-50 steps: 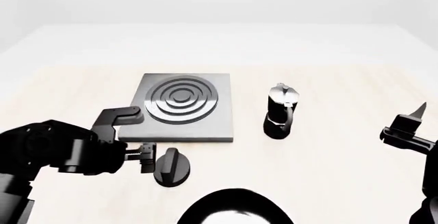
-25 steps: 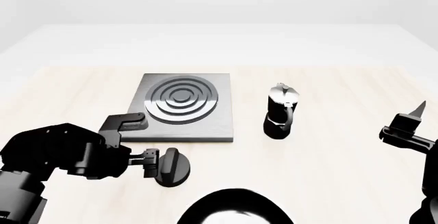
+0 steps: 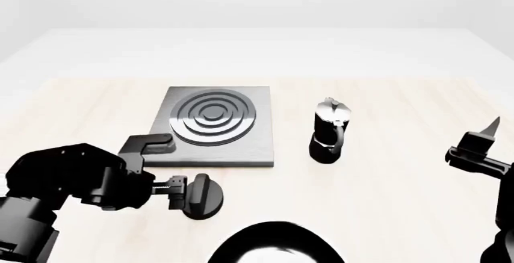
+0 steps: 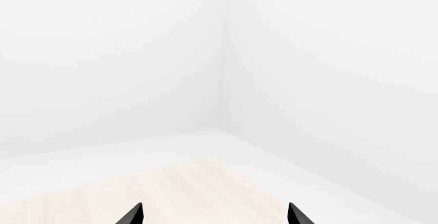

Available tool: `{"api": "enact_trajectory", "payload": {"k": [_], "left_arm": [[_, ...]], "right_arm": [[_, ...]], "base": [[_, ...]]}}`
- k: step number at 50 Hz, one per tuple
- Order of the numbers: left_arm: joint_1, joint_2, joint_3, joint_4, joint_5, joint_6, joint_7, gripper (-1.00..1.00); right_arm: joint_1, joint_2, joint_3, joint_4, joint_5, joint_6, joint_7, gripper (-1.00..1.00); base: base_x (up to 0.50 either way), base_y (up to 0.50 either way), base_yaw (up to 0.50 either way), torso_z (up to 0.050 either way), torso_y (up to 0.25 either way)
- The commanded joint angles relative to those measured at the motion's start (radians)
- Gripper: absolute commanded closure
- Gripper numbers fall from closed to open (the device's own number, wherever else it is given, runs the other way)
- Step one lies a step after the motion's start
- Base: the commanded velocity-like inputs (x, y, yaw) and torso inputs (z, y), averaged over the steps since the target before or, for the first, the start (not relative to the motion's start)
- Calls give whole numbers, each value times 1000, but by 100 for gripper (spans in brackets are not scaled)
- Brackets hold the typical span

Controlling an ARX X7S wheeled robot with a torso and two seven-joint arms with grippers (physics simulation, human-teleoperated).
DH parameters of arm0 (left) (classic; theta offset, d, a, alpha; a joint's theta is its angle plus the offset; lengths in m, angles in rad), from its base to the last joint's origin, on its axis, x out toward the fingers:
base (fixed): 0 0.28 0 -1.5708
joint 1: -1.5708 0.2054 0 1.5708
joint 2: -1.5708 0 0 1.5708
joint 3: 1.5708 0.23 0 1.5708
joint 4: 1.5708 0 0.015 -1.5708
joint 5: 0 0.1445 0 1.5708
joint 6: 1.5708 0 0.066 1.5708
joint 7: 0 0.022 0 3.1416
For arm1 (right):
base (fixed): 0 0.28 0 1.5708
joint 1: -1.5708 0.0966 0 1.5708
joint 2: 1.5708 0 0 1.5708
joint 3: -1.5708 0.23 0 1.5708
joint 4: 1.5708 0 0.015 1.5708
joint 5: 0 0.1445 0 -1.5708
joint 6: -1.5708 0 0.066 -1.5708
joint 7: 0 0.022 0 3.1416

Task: Turn on the stove and put the frying pan on it.

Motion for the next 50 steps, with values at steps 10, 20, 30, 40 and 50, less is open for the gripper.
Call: {"api": "enact_trajectory", "payload": {"k": [10,20,30,40,50], "left_arm": [[25,3,1,129,-8,-40,62,-100],[18,9,10,141,-2,-23,82,-100],[0,27,22,125,16,3,99,-100],[-32,64,48,80,51,38,138,-100],[-65,102,78,41,75,55,188,-100]], "right_arm": [[8,-16,20,3,-1,7,-27,-100],[1,-17,18,8,0,-3,-24,-100],[-4,-17,17,7,1,-6,-21,-100],[-5,-13,26,-6,8,2,-20,-100],[1,-9,31,-16,16,13,-18,-100]], "base": [[0,0,0,0,0],[0,0,0,0,0],[0,0,0,0,0],[0,0,0,0,0],[0,0,0,0,0]]}}
